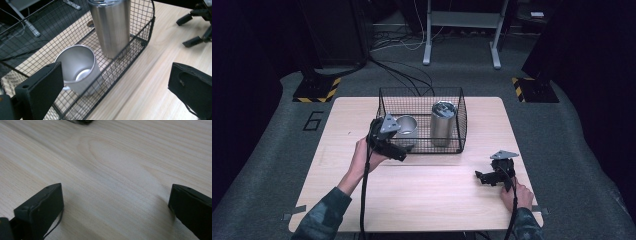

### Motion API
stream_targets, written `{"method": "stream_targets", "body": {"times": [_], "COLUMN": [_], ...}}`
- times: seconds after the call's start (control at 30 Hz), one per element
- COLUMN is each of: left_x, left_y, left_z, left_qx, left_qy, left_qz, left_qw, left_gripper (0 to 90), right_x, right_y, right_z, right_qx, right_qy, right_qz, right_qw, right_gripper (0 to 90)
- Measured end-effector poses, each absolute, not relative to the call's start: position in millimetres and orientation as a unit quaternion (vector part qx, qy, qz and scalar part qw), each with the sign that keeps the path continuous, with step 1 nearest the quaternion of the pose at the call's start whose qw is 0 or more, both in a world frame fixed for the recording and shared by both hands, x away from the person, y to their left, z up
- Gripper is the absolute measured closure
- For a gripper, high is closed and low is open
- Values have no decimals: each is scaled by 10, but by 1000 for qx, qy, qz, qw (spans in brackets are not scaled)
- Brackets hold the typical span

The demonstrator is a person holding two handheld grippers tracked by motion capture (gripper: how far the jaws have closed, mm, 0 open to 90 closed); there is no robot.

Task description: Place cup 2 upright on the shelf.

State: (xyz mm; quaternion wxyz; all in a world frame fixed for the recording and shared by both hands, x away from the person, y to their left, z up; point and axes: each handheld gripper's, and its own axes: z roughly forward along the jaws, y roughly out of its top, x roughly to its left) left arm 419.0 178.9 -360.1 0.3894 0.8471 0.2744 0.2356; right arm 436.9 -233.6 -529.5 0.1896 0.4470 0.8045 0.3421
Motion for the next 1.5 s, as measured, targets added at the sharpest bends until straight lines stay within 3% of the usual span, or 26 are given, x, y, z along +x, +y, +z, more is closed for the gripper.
{"method": "stream_targets", "body": {"times": [0.43,0.63,1.07,1.5], "left_x": [3633,3499,3368,3486], "left_y": [2269,2547,3047,3326], "left_z": [-4058,-4319,-4876,-5316], "left_qx": [837,828,798,770], "left_qy": [306,342,433,504], "left_qz": [283,272,250,218], "left_qw": [354,350,335,326], "left_gripper": [2,2,5,4], "right_x": [4364,4363,4359,4359], "right_y": [-2331,-2332,-2330,-2329], "right_z": [-5296,-5296,-5295,-5295], "right_qx": [451,451,453,453], "right_qy": [802,802,801,801], "right_qz": [342,343,342,342], "right_qw": [190,189,189,189], "right_gripper": [0,0,0,0]}}
